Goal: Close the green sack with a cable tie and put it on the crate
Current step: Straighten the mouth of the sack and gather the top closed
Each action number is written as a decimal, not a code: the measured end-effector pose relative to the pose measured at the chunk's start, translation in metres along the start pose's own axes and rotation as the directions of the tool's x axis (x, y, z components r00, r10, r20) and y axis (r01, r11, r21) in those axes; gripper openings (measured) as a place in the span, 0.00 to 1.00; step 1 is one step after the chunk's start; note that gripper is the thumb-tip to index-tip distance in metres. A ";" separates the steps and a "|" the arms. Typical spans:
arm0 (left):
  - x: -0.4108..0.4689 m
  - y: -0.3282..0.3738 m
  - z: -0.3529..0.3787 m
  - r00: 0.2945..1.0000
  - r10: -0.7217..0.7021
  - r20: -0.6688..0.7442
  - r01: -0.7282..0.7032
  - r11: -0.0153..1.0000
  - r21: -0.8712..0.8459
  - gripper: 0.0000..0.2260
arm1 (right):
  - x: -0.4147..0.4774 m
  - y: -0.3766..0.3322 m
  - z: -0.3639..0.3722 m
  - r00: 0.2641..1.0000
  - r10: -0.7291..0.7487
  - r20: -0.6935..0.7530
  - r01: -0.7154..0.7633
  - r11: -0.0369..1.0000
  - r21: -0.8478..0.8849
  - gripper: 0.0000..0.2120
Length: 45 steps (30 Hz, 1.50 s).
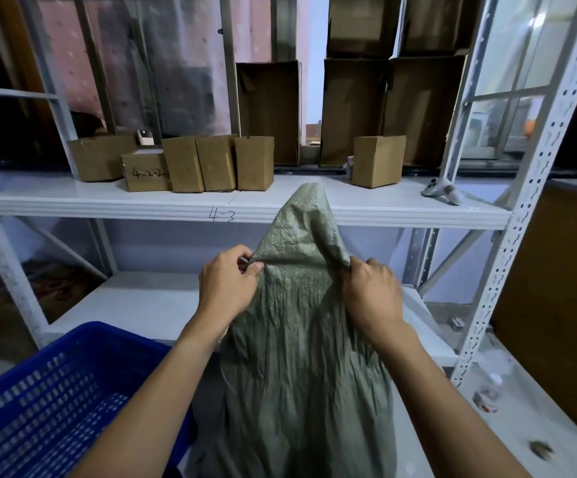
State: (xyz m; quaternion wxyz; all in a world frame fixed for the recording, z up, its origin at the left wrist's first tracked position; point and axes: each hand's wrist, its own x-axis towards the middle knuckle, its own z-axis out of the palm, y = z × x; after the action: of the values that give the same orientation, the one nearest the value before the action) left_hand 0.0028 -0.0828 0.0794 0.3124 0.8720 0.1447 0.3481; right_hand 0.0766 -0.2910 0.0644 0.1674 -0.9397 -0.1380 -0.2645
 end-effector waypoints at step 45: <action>0.000 -0.003 0.048 0.845 -0.122 0.520 0.518 0.422 -0.744 0.14 | 0.004 -0.005 0.034 0.856 0.108 0.506 -0.502 -0.068 0.862 0.06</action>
State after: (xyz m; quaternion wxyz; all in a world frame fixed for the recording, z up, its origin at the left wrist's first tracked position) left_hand 0.0367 -0.1014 0.0503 0.7894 0.5989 0.0527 0.1242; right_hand 0.0934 -0.2721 0.0402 0.8048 -0.5804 -0.0852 0.0906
